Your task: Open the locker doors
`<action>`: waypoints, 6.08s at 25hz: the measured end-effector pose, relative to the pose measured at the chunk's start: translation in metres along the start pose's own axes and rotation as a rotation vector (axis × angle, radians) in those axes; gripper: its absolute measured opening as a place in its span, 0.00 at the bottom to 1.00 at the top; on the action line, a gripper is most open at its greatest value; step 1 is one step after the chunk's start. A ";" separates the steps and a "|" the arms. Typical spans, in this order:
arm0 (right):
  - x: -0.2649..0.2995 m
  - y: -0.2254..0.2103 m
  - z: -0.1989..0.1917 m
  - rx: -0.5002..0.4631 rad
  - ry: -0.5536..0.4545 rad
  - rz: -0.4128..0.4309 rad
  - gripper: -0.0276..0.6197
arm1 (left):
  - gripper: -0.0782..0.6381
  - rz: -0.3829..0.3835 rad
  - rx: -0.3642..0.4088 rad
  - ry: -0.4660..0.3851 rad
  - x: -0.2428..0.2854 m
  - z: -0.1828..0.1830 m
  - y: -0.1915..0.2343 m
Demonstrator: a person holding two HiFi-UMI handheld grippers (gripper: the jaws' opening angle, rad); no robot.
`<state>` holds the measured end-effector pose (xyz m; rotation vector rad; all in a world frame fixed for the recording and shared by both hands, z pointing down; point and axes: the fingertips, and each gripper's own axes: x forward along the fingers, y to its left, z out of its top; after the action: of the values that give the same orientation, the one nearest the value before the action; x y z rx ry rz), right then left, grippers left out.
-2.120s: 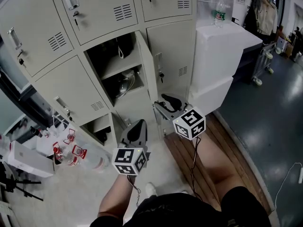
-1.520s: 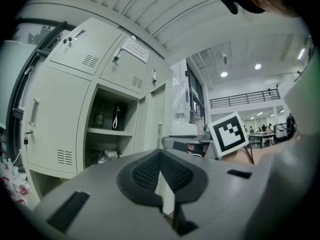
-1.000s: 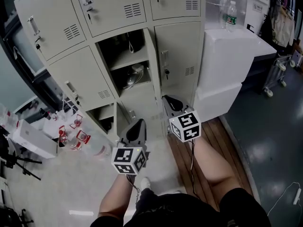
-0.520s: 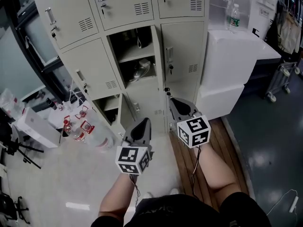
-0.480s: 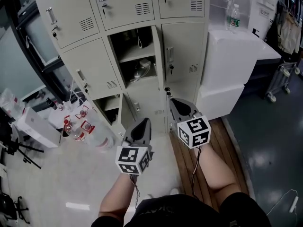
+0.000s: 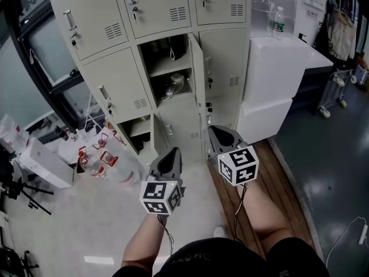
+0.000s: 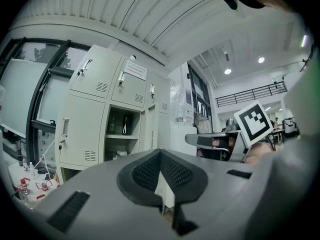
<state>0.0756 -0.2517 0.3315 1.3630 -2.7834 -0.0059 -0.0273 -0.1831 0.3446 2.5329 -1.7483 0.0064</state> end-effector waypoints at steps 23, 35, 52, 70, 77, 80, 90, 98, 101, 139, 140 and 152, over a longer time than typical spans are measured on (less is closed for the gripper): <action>-0.054 0.102 -0.016 0.008 0.046 -0.068 0.04 | 0.11 -0.053 -0.034 0.001 -0.108 -0.015 0.025; -0.068 0.106 -0.012 0.013 0.033 -0.073 0.04 | 0.11 -0.060 -0.024 -0.015 -0.117 -0.009 0.015; -0.078 0.108 -0.007 0.036 0.015 -0.086 0.04 | 0.11 -0.112 -0.003 -0.021 -0.112 0.001 0.002; -0.038 0.076 0.052 0.066 -0.032 -0.050 0.04 | 0.11 -0.215 -0.070 -0.008 -0.069 0.059 0.024; -0.012 0.032 0.111 0.082 -0.069 0.015 0.04 | 0.11 -0.236 -0.044 -0.027 -0.019 0.102 0.027; 0.004 0.009 0.139 0.037 -0.092 0.042 0.04 | 0.11 -0.259 -0.071 -0.034 0.010 0.121 0.026; 0.055 -0.078 0.214 -0.066 -0.140 0.111 0.04 | 0.11 -0.280 -0.018 -0.103 0.112 0.196 0.012; 0.092 -0.137 0.261 -0.041 -0.193 0.171 0.04 | 0.11 -0.246 0.030 -0.130 0.184 0.239 -0.003; 0.101 -0.157 0.273 -0.020 -0.215 0.182 0.04 | 0.11 -0.227 0.032 -0.135 0.204 0.250 -0.005; 0.307 -0.269 0.382 -0.149 -0.275 0.028 0.27 | 0.11 -0.338 0.009 -0.124 0.383 0.304 0.081; 0.311 -0.270 0.384 -0.151 -0.275 0.027 0.27 | 0.11 -0.347 0.008 -0.125 0.386 0.305 0.082; 0.341 -0.276 0.411 -0.153 -0.259 -0.034 0.29 | 0.11 -0.403 0.012 -0.122 0.406 0.303 0.089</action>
<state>0.0683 -0.6965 -0.0728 1.4650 -2.8867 -0.4168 0.0235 -0.6109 0.0633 2.8987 -1.2398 -0.1601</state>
